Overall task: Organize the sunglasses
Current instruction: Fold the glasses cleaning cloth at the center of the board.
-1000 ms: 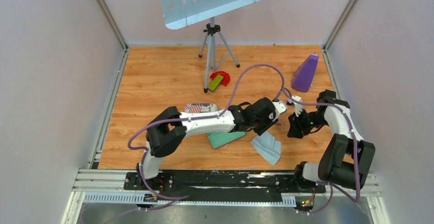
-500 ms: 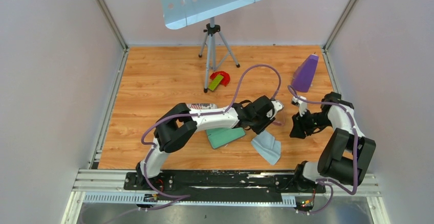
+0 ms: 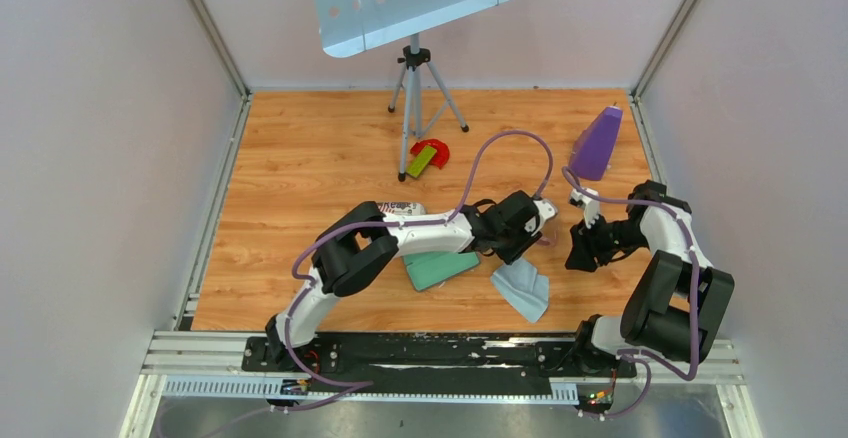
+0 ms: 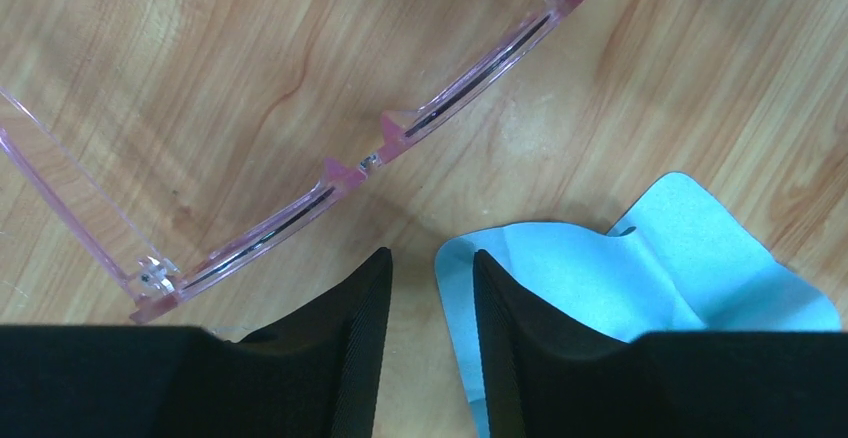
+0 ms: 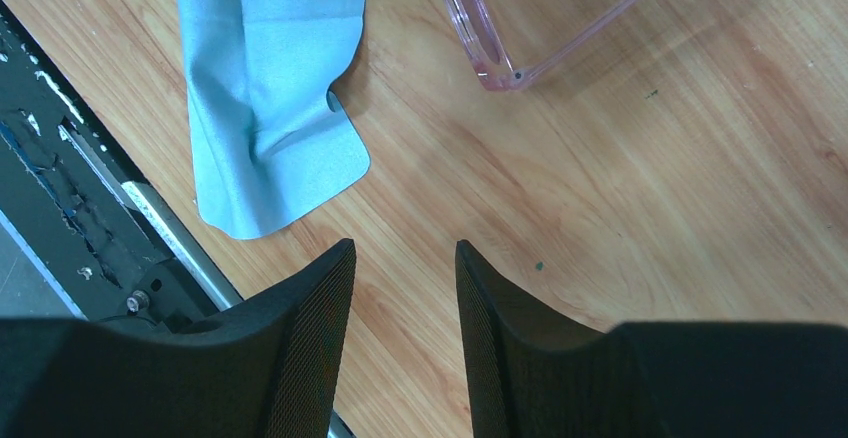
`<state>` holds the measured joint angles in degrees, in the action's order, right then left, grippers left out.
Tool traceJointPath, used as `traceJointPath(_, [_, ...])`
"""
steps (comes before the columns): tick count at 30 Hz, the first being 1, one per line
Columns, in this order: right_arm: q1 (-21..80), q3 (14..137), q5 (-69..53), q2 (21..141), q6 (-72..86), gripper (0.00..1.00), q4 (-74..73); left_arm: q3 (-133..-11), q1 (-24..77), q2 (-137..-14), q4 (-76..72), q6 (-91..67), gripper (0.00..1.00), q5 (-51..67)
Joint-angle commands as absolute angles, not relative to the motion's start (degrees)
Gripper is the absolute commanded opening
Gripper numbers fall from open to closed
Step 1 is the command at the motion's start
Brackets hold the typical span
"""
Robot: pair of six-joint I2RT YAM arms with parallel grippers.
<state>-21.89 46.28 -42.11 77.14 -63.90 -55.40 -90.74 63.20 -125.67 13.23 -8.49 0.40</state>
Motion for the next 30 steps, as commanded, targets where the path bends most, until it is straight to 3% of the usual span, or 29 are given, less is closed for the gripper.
traceJointPath(1, [-22.9, 45.3, -44.0, 77.2, -65.1, 0.46, -57.3, -90.9, 63.5, -128.4, 14.6, -7.3, 0.37, 0.4])
traceJointPath(13, [-23.1, 46.5, -44.3, 78.5, -64.2, 0.47, -57.2, -89.0, 66.5, -128.2, 15.7, -1.9, 0.36, 0.3])
traceJointPath(19, [-23.1, 46.6, -44.1, 78.7, -63.7, 0.47, -57.8, -88.6, 67.1, -129.2, 15.4, -2.9, 0.19, -4.0])
traceJointPath(30, [-19.8, 47.7, -42.7, 84.0, -64.0, 0.47, -57.4, -78.0, 64.7, -119.0, 7.2, -9.2, 0.00, -12.2])
